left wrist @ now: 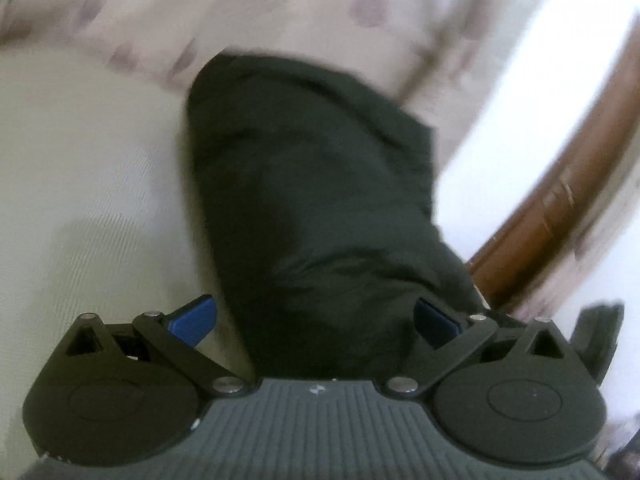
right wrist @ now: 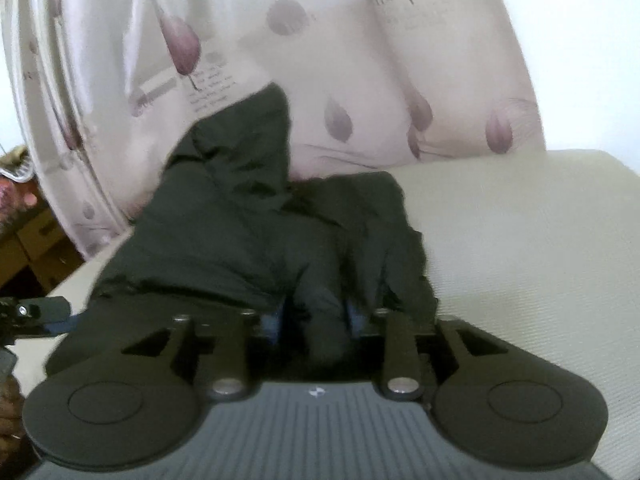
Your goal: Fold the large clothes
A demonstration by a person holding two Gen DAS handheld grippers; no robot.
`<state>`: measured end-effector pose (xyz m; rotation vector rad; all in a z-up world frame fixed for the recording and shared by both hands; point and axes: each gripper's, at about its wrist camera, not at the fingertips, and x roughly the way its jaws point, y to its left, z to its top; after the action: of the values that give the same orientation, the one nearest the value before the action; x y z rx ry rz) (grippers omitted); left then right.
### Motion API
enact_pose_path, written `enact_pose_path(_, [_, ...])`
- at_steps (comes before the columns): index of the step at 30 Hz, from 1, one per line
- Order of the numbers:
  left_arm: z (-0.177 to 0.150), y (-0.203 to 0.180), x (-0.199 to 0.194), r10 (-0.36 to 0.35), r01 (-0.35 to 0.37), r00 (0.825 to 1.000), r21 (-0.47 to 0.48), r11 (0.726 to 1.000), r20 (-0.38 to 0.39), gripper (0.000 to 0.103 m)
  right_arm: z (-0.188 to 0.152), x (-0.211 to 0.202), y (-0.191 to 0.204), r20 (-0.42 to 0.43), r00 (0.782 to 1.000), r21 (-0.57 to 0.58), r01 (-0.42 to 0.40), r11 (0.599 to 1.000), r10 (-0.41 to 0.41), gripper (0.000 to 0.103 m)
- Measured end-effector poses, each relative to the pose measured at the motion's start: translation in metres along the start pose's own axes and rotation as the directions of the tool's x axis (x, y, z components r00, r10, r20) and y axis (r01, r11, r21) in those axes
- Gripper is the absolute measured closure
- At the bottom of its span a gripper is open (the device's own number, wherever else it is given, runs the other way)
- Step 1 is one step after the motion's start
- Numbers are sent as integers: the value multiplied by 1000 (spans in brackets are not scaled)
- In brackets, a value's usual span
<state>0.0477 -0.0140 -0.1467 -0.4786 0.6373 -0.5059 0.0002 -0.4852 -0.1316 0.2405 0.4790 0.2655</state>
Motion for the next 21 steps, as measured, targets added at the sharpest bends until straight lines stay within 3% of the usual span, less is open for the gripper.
enact_pose_path(1, [1, 7, 3, -15, 15, 1000, -45, 999, -20, 0, 8, 15, 5, -1, 1000, 4, 19, 1000, -19, 50])
enact_pose_path(2, [1, 13, 5, -38, 35, 999, -86, 996, -31, 0, 2, -1, -14, -3, 999, 18, 37, 999, -37, 34])
enact_pose_path(4, [3, 20, 8, -68, 62, 997, -135, 989, -36, 0, -8, -24, -43, -12, 999, 43, 48, 998, -48, 26])
enact_pose_path(6, [4, 16, 10, -76, 71, 996, -107, 992, -37, 0, -21, -39, -61, -34, 999, 73, 29, 997, -27, 22])
enact_pose_path(7, [6, 12, 12, -79, 75, 996, -88, 993, -41, 0, -27, -48, -76, -53, 998, 82, 26, 996, -21, 16])
enact_pose_path(8, [6, 7, 15, -80, 77, 996, -62, 995, -48, 0, -27, -34, -64, -84, 996, 93, 39, 995, -32, 5])
enact_pose_path(12, [5, -16, 28, -5, 9, 998, 65, 998, -68, 0, -64, -88, -147, -139, 987, 248, -50, 967, 87, 4])
enact_pose_path(13, [5, -20, 31, 17, -11, 997, 84, 996, -73, 0, -61, -72, -126, -145, 986, 220, -52, 974, 86, 4])
enact_pose_path(18, [9, -36, 46, 111, -89, 986, 166, 982, -125, 0, -90, -124, -149, -151, 983, 212, -74, 974, 108, 18])
enact_pose_path(21, [11, -41, 48, 145, -119, 981, 197, 973, -126, 0, -111, -166, -169, -146, 983, 232, -72, 970, 108, 19])
